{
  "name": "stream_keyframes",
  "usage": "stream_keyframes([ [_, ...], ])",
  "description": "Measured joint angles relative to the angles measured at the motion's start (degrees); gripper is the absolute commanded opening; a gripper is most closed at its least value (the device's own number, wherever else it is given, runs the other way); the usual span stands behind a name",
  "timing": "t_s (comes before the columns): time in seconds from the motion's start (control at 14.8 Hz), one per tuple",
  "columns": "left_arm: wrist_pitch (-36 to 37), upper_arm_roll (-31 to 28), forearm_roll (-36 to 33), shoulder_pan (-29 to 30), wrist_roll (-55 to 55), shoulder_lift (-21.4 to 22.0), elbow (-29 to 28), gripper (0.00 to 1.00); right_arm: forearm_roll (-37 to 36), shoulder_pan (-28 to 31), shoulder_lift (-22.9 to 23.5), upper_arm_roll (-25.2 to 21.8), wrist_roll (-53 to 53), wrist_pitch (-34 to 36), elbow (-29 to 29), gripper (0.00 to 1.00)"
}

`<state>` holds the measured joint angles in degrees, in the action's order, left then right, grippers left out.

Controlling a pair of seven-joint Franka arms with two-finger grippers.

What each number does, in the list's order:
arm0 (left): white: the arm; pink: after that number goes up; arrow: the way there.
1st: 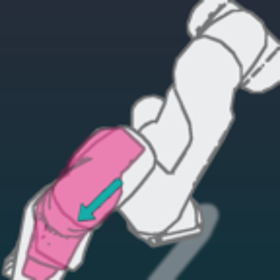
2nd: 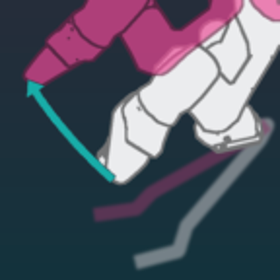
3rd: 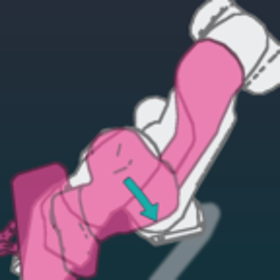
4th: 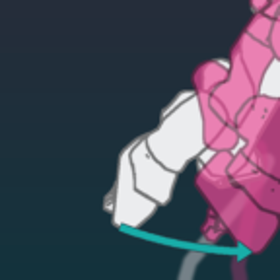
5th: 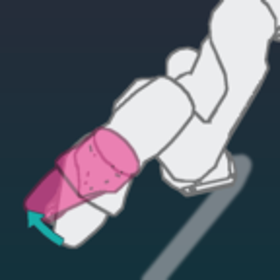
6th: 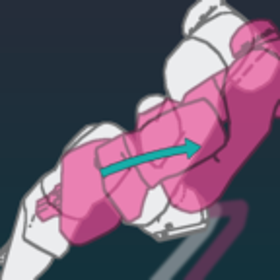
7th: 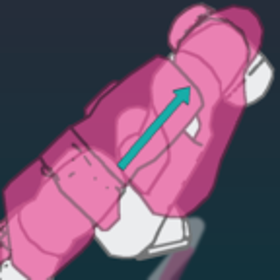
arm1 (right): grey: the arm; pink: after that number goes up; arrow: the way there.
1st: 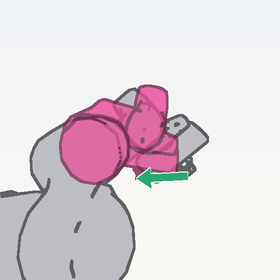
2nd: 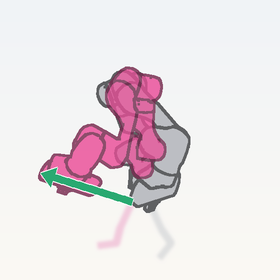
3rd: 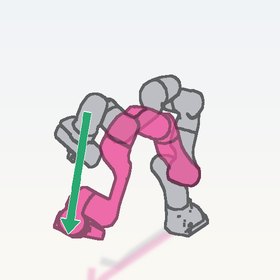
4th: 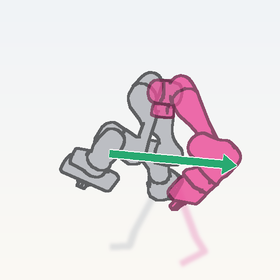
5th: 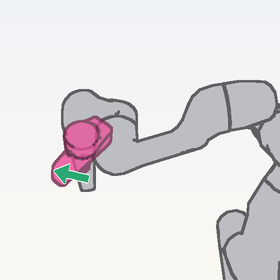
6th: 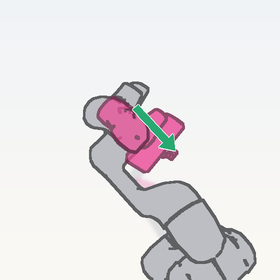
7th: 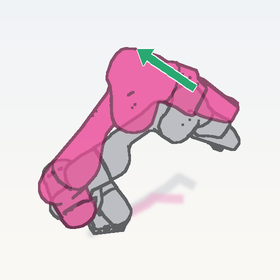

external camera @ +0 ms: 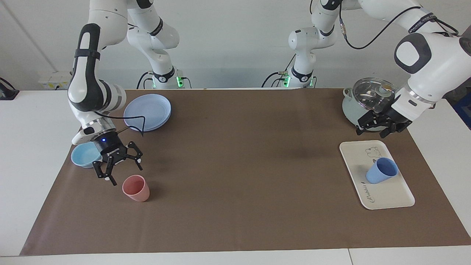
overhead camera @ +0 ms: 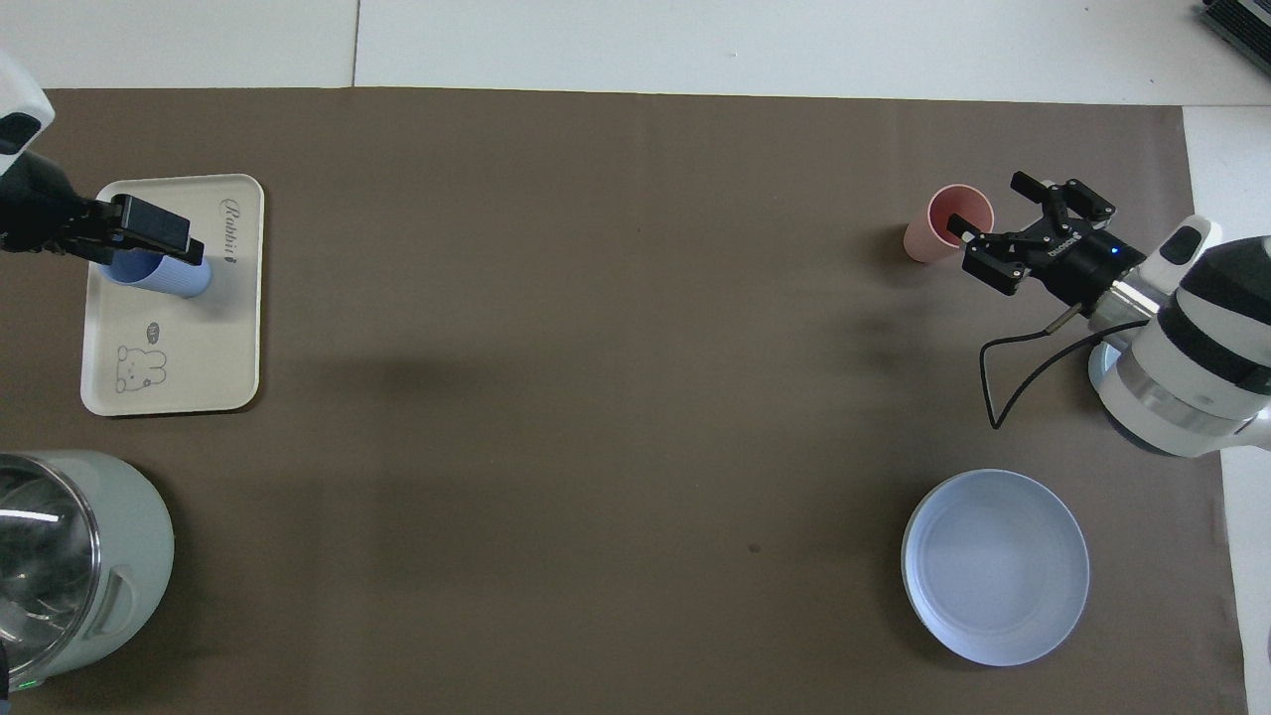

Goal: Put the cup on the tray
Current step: 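Open the left gripper on the blue cup while the right gripper withdraws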

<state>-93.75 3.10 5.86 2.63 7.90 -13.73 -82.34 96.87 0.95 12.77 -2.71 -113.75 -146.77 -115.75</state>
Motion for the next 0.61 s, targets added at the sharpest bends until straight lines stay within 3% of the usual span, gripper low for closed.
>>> stream_keyframes([
  [0.2,3.6,-0.1,-7.3,-4.7,-3.6,0.0,1.2,1.0,-7.3,-0.9,-1.8,0.0,5.8,-1.1,-0.4,1.0],
  [0.4,3.9,-0.7,-7.8,-4.9,-4.7,0.7,1.9,1.0,-17.5,-0.7,-2.9,-0.2,11.6,-1.1,-0.4,1.0],
  [0.61,4.2,-1.5,-7.8,-4.5,-4.7,2.5,2.1,1.0,-32.7,-0.7,-4.6,-0.2,20.1,-1.1,-0.4,1.0],
])
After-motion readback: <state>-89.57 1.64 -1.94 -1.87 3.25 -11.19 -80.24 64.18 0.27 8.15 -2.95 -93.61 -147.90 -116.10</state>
